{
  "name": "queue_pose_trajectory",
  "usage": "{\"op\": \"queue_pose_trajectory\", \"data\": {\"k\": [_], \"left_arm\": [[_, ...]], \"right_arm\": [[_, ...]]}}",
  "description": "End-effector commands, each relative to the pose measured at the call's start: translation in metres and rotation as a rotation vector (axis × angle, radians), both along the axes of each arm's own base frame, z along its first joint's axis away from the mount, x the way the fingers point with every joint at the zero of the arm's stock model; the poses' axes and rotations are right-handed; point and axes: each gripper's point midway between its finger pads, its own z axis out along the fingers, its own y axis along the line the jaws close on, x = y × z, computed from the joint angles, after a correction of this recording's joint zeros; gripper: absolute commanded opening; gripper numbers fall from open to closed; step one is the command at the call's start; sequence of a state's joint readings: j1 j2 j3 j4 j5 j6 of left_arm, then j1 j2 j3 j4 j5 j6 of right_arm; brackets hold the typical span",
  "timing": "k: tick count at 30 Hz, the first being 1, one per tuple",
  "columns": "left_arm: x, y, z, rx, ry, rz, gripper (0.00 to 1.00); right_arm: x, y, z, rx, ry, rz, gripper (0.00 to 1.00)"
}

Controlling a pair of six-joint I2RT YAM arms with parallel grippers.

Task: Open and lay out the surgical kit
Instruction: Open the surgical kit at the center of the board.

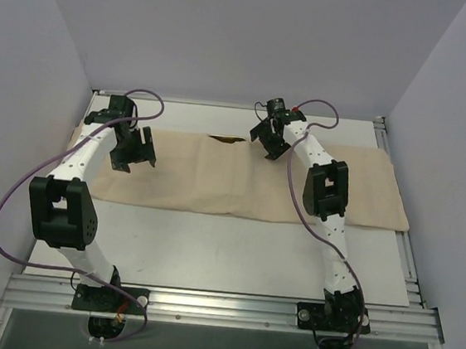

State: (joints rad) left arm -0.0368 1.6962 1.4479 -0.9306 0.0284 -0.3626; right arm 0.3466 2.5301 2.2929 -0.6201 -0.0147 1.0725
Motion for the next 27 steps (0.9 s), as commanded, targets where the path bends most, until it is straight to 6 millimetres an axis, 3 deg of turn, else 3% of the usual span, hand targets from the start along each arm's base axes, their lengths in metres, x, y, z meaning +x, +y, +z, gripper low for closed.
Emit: {"op": "queue_pose_trajectory", "data": {"k": [1,7,11,27], "left_arm": [[0.009,-0.001,0.01,-0.015,-0.051,0.006,0.83],[0.01,0.0,0.009,-0.017,-0.05,0.019,0.83],[0.01,-0.001,0.008,-0.021,-0.049,0.019,0.84],[0.005,0.0,0.003,-0.008,-0.031,0.018,0.83]], "right_arm": [[-0.008,-0.008,-0.009,-0.044,0.041,-0.001,0.74],[-0.009,-0.011,-0.018,-0.057,0.056,0.009,0.68],[-0.011,-0.006,-0.023,-0.031,0.069,0.035,0.54],[-0.006,-0.006,-0.005,-0.017,0.016,0.062,0.13]]}}
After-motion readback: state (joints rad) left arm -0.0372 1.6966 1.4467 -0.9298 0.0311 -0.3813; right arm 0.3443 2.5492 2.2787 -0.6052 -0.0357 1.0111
